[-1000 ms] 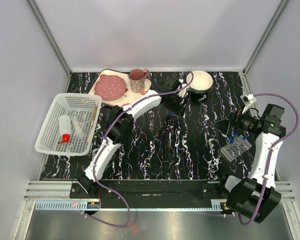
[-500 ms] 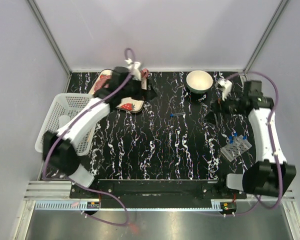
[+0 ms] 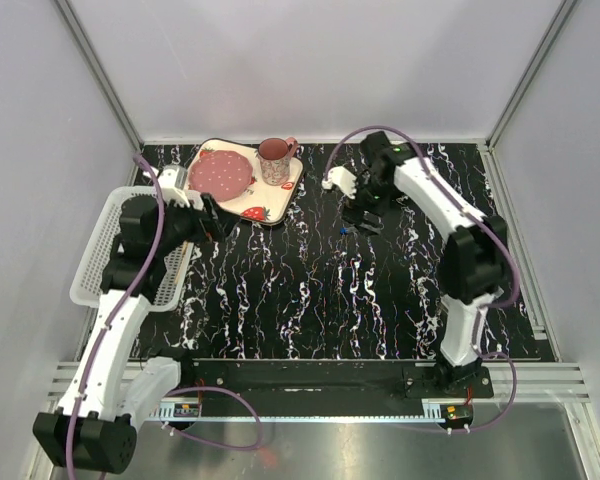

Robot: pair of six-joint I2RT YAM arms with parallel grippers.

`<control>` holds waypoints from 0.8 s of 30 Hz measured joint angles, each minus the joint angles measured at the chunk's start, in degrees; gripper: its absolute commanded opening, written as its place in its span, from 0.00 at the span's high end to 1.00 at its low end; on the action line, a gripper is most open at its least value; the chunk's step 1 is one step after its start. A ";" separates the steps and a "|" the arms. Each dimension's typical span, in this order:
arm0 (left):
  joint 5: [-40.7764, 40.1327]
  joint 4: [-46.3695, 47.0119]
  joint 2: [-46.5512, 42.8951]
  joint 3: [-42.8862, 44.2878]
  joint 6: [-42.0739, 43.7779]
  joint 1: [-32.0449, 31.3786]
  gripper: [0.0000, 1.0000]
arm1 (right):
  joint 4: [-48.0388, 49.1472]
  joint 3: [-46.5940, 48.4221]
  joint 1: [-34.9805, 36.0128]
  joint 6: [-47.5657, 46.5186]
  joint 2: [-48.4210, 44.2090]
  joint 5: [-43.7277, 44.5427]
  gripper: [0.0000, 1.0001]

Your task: Organize the chemistry lab equipment

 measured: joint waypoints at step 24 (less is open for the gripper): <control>-1.18 -7.48 -9.38 -11.85 6.19 -0.02 0.01 | -0.66 19.28 8.00 -7.34 29.38 16.70 0.25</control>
